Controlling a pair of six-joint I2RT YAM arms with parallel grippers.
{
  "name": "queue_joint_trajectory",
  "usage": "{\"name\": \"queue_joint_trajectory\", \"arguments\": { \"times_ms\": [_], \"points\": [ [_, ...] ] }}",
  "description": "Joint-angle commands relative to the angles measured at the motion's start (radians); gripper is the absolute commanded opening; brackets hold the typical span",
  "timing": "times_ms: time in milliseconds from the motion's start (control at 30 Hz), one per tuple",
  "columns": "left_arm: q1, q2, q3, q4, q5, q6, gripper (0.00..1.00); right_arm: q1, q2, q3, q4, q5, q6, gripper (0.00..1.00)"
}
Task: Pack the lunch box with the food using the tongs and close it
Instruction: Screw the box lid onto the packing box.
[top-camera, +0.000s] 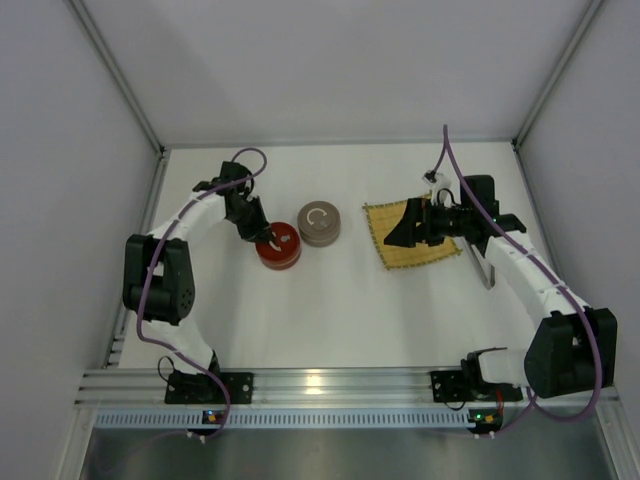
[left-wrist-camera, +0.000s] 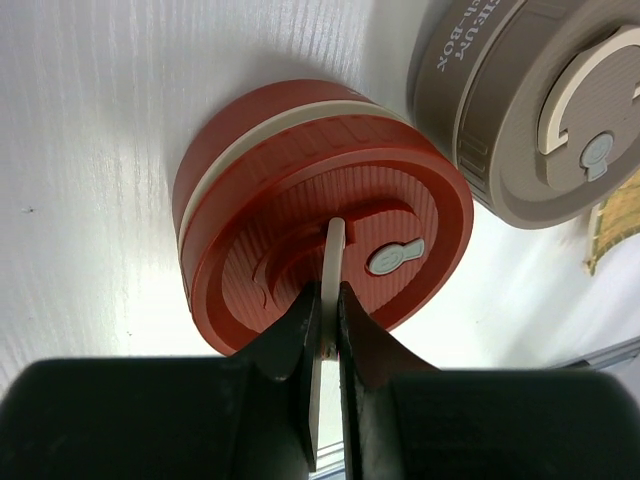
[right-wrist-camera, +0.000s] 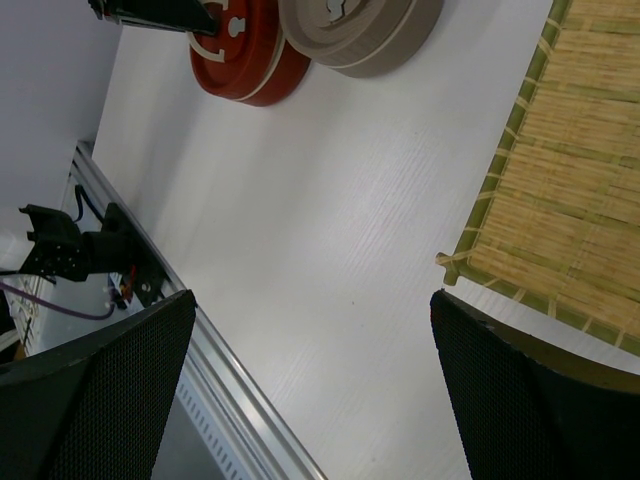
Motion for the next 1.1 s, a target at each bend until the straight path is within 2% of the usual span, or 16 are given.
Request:
{"name": "queue_joint_trajectory", "arguments": {
  "times_ms": [0,400,567,600,733,1067],
  "points": [
    [-0.026,0.004,-0.005,-0.06,-0.126,0.064,0.0,-0.02,0.001,0.005,0.038,-0.013,-0.011,0.99],
    [-0.101,0.027,0.025,-0.106,-0.273,0.16,0.0,-0.018,0.001,0.002,0.04,-0.016,-0.014,0.99],
    [-0.144,0.033,0.03,-0.126,-0.306,0.244,0.0,-0.02,-0.001,0.003,0.035,-0.019,-0.017,0.99],
    [-0.155,0.036,0.037,-0.134,-0.366,0.258,0.0,-0.02,-0.002,0.002,0.035,-0.019,-0.017,0.99],
    [-0.21,0.056,0.054,-0.181,-0.441,0.35,0.0,-0.02,-0.004,0.003,0.035,-0.022,-0.017,0.99],
    [-0.282,0.105,0.035,-0.217,-0.53,0.477,0.0,-0.02,-0.002,0.008,0.033,-0.03,-0.017,0.99]
  ]
}}
